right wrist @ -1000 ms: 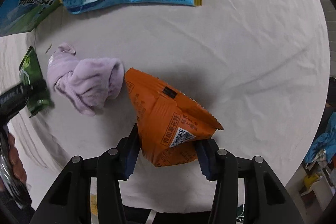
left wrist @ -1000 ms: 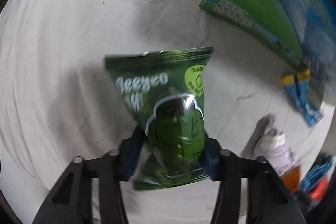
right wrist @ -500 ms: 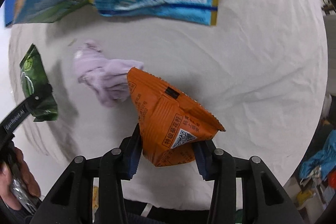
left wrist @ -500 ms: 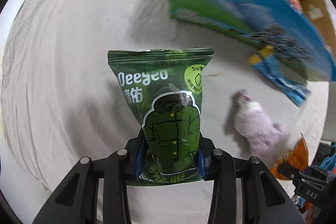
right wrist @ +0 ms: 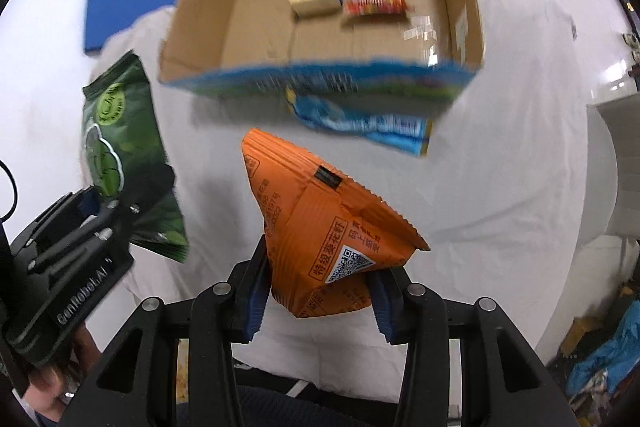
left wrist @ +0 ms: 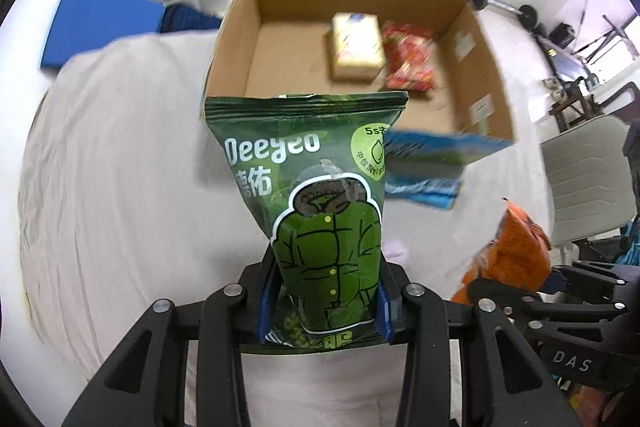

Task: Organize soft objects
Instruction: 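Place the green bag and orange bag into the box and release both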

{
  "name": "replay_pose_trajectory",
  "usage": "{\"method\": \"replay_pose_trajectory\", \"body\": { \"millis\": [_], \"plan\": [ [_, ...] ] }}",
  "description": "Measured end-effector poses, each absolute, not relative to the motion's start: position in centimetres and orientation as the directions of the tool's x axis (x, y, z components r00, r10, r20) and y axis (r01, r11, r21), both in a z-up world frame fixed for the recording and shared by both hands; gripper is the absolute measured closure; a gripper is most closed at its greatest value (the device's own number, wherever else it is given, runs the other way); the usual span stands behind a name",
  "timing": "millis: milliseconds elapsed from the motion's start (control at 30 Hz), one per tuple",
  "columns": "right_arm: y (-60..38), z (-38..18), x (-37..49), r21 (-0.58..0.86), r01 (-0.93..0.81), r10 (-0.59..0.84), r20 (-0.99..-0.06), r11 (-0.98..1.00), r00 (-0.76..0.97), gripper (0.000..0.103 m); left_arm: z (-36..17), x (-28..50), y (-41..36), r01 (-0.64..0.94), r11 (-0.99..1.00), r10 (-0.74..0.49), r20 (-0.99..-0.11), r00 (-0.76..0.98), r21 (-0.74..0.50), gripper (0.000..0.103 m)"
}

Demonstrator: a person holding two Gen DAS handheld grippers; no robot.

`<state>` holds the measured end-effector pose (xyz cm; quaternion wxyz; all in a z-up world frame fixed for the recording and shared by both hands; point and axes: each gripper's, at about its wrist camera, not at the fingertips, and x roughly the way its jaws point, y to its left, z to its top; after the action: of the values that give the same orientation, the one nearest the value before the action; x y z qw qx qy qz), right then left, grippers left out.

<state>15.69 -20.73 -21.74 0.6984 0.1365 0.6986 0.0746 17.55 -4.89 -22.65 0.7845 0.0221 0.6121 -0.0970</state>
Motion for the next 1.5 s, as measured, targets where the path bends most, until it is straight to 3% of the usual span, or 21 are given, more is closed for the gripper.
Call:
{"method": "replay_pose_trajectory", "body": {
  "millis": [333, 500, 1033, 1500],
  "plan": [
    [-23.2, -16.4, 21.1, 0.301, 0.086, 0.289, -0.949, 0.95, 0.127, 0.057, -16.4, 22.6, -7.1, 0.25, 0.965, -0.157, -0.932, 0.325, -0.076, 0.067],
    [-24.0, -18.1, 25.6, 0.246, 0.093, 0.235, -0.965, 0.965, 0.114, 0.057, -15.9, 27.2, -6.9, 0.264, 0.964, -0.134, -0.932, 0.336, -0.044, 0.067],
    [-24.5, -33.6, 35.2, 0.132, 0.116, 0.154, -0.966, 0.984, -0.209, 0.057, -28.5, 41.6, -7.1, 0.246, 0.969, -0.019, -0.998, 0.068, -0.002, 0.067],
    [-23.5, -38.5, 36.4, 0.081, 0.074, 0.1, -0.947, 0.994, -0.305, 0.054, -34.7, 46.9, -9.0, 0.256, 0.967, 0.018, -0.999, -0.039, 0.008, 0.063]
  ]
}}
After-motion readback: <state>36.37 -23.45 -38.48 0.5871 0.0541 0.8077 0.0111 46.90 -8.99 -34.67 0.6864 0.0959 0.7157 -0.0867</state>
